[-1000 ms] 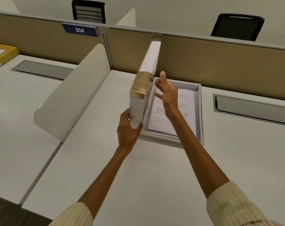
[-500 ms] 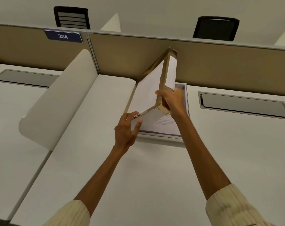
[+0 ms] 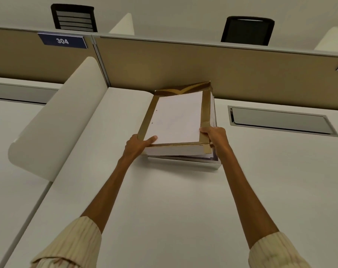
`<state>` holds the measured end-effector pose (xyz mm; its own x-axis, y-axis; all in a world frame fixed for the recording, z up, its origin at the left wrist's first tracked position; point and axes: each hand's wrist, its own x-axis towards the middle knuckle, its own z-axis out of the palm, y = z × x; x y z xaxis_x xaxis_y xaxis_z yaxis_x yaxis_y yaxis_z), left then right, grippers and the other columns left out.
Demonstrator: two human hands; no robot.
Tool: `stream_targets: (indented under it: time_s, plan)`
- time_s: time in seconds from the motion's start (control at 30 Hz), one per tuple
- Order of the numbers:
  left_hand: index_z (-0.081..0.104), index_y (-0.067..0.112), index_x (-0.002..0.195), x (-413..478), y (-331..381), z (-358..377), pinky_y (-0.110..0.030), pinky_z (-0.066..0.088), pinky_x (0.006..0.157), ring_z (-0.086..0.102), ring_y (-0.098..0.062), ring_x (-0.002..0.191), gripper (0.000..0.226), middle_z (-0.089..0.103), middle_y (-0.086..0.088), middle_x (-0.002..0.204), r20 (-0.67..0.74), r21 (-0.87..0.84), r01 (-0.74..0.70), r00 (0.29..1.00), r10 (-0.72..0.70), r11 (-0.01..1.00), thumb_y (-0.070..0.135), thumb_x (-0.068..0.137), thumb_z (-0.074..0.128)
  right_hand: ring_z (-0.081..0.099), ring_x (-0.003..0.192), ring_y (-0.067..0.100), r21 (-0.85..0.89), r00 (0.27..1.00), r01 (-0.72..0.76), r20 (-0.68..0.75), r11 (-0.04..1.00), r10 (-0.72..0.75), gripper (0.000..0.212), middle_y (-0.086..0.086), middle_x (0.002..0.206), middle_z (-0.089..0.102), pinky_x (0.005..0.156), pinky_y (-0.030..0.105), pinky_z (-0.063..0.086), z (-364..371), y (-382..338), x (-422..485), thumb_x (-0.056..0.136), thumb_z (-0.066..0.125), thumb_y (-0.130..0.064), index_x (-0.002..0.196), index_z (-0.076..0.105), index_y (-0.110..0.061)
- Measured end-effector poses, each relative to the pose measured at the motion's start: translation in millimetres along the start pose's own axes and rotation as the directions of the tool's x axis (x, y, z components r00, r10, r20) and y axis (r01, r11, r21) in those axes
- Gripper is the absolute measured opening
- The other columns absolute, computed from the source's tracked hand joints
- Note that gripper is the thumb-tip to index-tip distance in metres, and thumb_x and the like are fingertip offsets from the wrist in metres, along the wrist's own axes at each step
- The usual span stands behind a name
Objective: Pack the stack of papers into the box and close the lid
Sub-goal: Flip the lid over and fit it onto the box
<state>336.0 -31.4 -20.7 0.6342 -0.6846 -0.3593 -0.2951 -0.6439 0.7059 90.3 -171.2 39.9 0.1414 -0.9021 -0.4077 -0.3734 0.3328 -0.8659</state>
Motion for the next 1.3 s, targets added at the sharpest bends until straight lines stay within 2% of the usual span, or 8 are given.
stream_targets:
  time_s: [0.23,0.5,0.63,0.77,0.93,1.03,1.23,1.3]
  plan:
    - [0.045,0.006,0.134,-8,7,17,-0.049,0.055,0.097,0.061,-0.036,0.117,0.096,0.060,-0.017,0.130,-0.047,0.067,-0.089,0.995,0.093,0.994,0.073,0.069,0.066,0.051,0.125,0.035,-0.271,0.998,0.024,-0.056,0.962,-0.040,0.051,0.015,0.139,0.051,0.102,0.044,0.044,-2,27,2,0.098,0.043,-0.035,0.141,0.039,-0.008]
    - [0.047,0.009,0.129,-24,11,33,-0.030,0.050,0.073,0.062,-0.024,0.094,0.080,0.059,-0.002,0.107,-0.068,0.080,-0.190,0.978,0.196,0.978,0.067,0.077,0.064,0.054,0.120,0.036,-0.303,0.988,0.093,-0.089,0.948,-0.125,0.044,0.019,0.134,0.055,0.101,0.043,0.043,-18,52,6,0.102,0.040,-0.032,0.136,0.043,-0.005]
    - [0.040,0.004,0.141,-38,4,38,-0.037,0.053,0.095,0.062,-0.033,0.114,0.056,0.058,-0.015,0.134,-0.086,-0.021,-0.274,0.959,0.271,0.961,0.041,0.100,0.047,0.054,0.121,0.035,-0.283,0.981,0.142,-0.087,0.948,-0.173,0.043,0.018,0.134,0.055,0.102,0.043,0.043,-22,59,8,0.102,0.040,-0.030,0.137,0.044,-0.005]
    - [0.026,0.002,0.151,-50,-12,44,-0.050,0.036,0.116,0.044,-0.034,0.139,0.051,0.043,-0.017,0.152,-0.037,-0.067,-0.317,0.948,0.315,0.946,0.026,0.106,0.034,0.052,0.124,0.036,-0.266,0.975,0.173,-0.093,0.948,-0.204,0.046,0.018,0.138,0.053,0.104,0.043,0.042,-23,73,5,0.102,0.043,-0.028,0.142,0.040,-0.005]
    - [0.026,0.003,0.150,-60,-28,54,-0.045,0.043,0.111,0.053,-0.035,0.129,0.050,0.049,-0.017,0.144,-0.052,-0.077,-0.336,0.941,0.333,0.939,0.022,0.106,0.036,0.047,0.131,0.036,-0.233,0.966,0.211,-0.098,0.949,-0.239,0.051,0.016,0.147,0.045,0.109,0.049,0.041,-18,93,0,0.102,0.044,-0.027,0.148,0.032,-0.009]
    - [0.022,0.005,0.152,-52,-30,54,-0.051,0.038,0.114,0.046,-0.035,0.137,0.053,0.042,-0.016,0.152,-0.006,-0.090,-0.322,0.947,0.322,0.943,0.024,0.105,0.037,0.048,0.130,0.038,-0.211,0.966,0.204,-0.114,0.956,-0.231,0.052,0.017,0.146,0.046,0.107,0.054,0.042,-15,102,1,0.102,0.043,-0.028,0.149,0.030,-0.009]
    - [0.027,0.004,0.149,-36,-26,56,-0.045,0.041,0.113,0.047,-0.036,0.134,0.049,0.045,-0.016,0.148,-0.013,-0.073,-0.367,0.930,0.367,0.928,0.022,0.105,0.038,0.050,0.129,0.037,-0.279,0.953,0.239,-0.118,0.930,-0.280,0.050,0.019,0.144,0.049,0.109,0.046,0.039,-11,109,11,0.103,0.041,-0.026,0.147,0.031,-0.005]
    - [0.020,0.004,0.154,-31,-28,58,-0.045,0.030,0.121,0.035,-0.032,0.146,0.054,0.033,-0.014,0.158,-0.004,-0.066,-0.347,0.938,0.347,0.936,0.022,0.106,0.036,0.056,0.122,0.038,-0.295,0.950,0.247,-0.112,0.923,-0.291,0.049,0.020,0.138,0.054,0.104,0.044,0.043,-11,105,17,0.103,0.042,-0.025,0.146,0.033,-0.004]
